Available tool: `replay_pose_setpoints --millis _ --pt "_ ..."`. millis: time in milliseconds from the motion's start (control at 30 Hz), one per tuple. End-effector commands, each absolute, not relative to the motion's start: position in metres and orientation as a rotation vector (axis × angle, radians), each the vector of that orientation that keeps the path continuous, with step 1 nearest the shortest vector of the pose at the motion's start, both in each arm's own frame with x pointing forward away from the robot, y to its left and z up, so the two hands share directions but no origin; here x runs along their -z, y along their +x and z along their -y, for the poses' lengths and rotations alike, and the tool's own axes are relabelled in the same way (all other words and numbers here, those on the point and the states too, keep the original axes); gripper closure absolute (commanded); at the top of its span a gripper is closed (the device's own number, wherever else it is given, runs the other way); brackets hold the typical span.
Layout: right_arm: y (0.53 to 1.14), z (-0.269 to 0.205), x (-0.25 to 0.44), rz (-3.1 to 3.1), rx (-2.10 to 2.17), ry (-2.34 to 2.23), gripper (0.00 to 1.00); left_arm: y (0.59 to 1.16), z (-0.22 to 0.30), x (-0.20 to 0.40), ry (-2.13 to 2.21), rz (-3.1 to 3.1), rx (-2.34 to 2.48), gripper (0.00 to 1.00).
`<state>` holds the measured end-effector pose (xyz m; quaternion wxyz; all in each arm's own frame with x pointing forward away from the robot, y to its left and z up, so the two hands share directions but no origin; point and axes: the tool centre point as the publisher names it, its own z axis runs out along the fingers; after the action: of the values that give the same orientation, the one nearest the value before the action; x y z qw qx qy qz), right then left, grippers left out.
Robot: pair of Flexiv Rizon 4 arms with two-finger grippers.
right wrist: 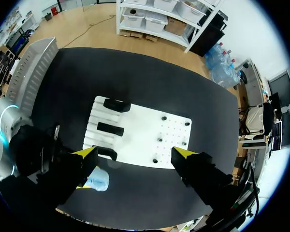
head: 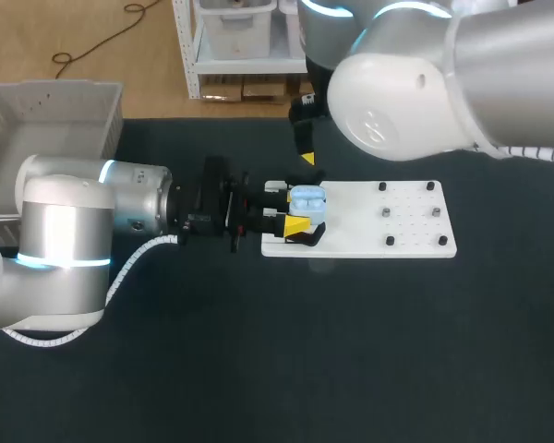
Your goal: Pick up each earbud case from the left stands, insert the matching earbuds, close the lid, and place the case in the box.
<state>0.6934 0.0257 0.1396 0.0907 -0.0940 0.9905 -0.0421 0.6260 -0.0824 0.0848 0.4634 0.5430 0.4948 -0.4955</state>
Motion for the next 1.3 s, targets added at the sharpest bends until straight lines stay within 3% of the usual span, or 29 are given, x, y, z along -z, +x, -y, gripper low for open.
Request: replay_pose_setpoints --millis 33,1033,1300 --pt "0.706 -0.027 -0.127 -2.975 0.122 -0.279 0.0 0.625 0.082 -0.085 1.333 -1.217 1.214 1.0" --pt "0.652 -0.028 -0.105 -3.067 0.078 -0.404 0.0 0.625 0.082 -0.085 1.333 -1.217 1.214 1.0" --pt "0.649 -0.01 -0.127 -2.903 0.107 -0.207 0.0 0.625 0.082 -0.085 1.333 -1.217 1.214 1.0"
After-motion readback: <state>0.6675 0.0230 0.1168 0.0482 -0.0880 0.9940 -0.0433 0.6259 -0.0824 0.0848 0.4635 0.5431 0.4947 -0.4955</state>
